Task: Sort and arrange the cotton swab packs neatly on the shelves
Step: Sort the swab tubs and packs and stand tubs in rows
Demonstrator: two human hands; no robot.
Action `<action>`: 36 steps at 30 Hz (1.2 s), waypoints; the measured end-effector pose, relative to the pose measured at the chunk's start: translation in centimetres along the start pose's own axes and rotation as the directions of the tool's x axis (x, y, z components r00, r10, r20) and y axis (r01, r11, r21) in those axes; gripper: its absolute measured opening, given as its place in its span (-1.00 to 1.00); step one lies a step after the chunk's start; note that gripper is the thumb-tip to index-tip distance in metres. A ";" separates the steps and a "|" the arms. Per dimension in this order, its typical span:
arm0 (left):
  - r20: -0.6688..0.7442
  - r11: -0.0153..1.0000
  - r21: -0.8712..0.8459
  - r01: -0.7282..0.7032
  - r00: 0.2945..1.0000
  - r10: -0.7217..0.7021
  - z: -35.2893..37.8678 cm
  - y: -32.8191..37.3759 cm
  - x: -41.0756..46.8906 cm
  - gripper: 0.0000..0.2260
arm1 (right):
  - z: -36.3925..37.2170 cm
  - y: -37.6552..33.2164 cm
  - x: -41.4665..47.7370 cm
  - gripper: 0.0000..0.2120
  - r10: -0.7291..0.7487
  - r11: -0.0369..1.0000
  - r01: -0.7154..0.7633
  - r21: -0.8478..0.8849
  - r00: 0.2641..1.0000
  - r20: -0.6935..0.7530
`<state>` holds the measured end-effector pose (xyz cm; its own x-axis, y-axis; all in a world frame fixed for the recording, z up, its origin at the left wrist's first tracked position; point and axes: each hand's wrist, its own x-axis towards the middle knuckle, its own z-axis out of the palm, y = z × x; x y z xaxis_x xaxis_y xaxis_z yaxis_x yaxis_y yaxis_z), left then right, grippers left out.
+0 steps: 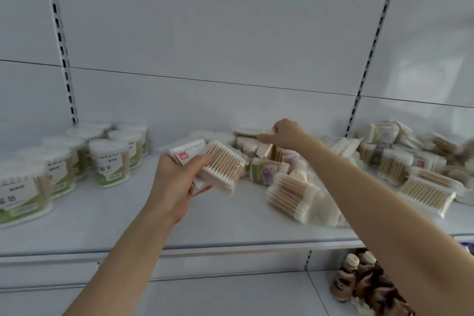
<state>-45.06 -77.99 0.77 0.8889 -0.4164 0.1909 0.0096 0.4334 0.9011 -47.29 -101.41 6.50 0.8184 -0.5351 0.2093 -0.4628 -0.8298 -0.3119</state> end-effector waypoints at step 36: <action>-0.155 0.990 -0.109 -0.086 0.986 0.068 -1.4 -1.0 2.7 -0.45 | 1.0 -3.9 3.6 -0.55 -0.195 0.980 0.195 -0.032 0.981 0.024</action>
<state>-42.06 -78.45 -0.13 0.9478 -0.2567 0.1890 -0.0167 0.5522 0.8336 -42.15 -99.94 7.56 0.9010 -0.3592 0.2433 -0.3045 -0.9230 -0.2353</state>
